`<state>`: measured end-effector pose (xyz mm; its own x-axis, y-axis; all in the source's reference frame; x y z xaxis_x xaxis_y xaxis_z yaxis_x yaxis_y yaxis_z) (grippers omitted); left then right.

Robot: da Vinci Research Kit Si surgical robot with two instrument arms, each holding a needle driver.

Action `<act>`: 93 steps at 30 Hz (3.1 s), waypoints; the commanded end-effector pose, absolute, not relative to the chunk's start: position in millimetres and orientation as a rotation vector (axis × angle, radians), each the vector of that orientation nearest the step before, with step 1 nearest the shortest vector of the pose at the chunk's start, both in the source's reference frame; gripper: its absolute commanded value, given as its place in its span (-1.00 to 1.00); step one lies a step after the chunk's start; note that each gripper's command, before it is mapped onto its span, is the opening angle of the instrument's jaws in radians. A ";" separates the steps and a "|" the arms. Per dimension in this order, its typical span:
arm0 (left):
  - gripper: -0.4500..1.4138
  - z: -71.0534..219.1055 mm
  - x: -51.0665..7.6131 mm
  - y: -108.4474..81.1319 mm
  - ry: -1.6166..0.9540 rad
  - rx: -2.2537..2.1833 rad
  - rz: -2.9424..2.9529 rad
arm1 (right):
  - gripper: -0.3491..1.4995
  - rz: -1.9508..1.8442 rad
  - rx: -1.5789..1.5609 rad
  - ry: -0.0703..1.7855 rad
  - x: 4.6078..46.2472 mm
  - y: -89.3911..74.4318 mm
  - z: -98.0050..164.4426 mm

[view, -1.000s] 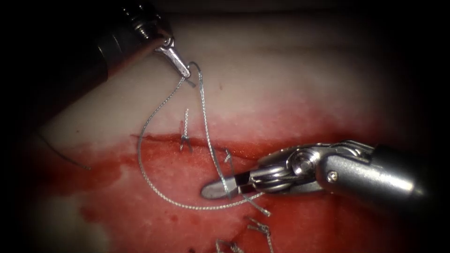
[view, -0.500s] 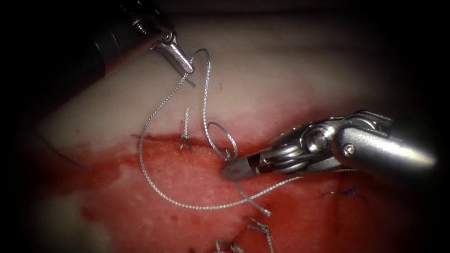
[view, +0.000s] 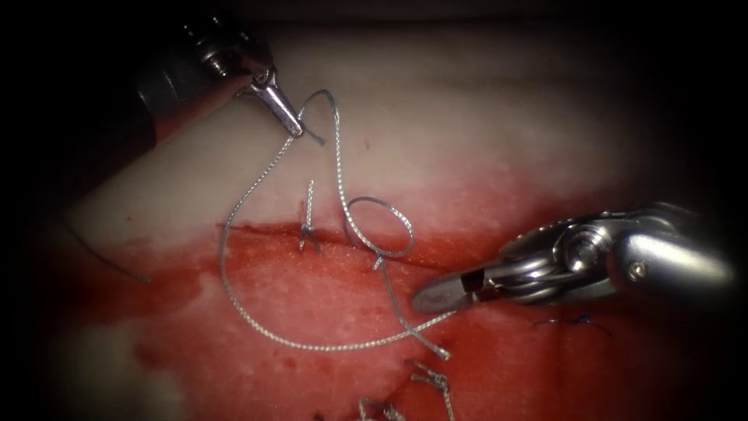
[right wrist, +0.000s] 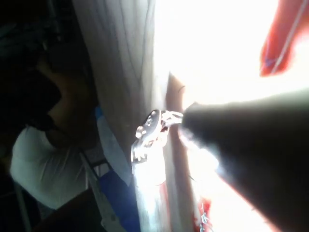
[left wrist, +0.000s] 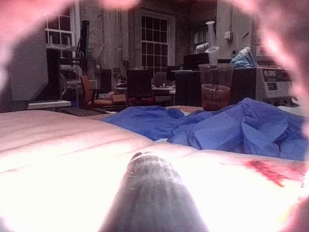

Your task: Wound Closure

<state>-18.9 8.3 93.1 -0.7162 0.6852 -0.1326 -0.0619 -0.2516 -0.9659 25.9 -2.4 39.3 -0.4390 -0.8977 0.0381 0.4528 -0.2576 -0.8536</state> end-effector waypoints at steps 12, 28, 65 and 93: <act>-1.00 80.8 -18.3 12.2 -1.504 -1.061 1.914 | -1.00 -1.381 -1.201 1.365 30.5 -3.1 42.7; -1.00 82.5 -19.0 11.4 -1.507 -1.105 1.906 | -1.00 -0.499 -1.099 1.374 39.4 -1.3 48.8; -1.00 89.8 -17.4 0.7 -1.286 -0.270 2.522 | -1.00 0.085 -1.509 1.576 41.3 3.4 43.3; -1.00 96.8 -16.9 12.5 -1.592 -0.736 1.698 | -1.00 -0.877 -1.182 1.956 39.9 -3.0 36.6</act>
<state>-16.8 11.0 97.7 -0.6062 0.7931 0.0590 -0.1041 -0.0055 -0.9946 39.2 -4.2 37.6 -0.3584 -0.9101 -0.2079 -0.4362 0.3601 -0.8246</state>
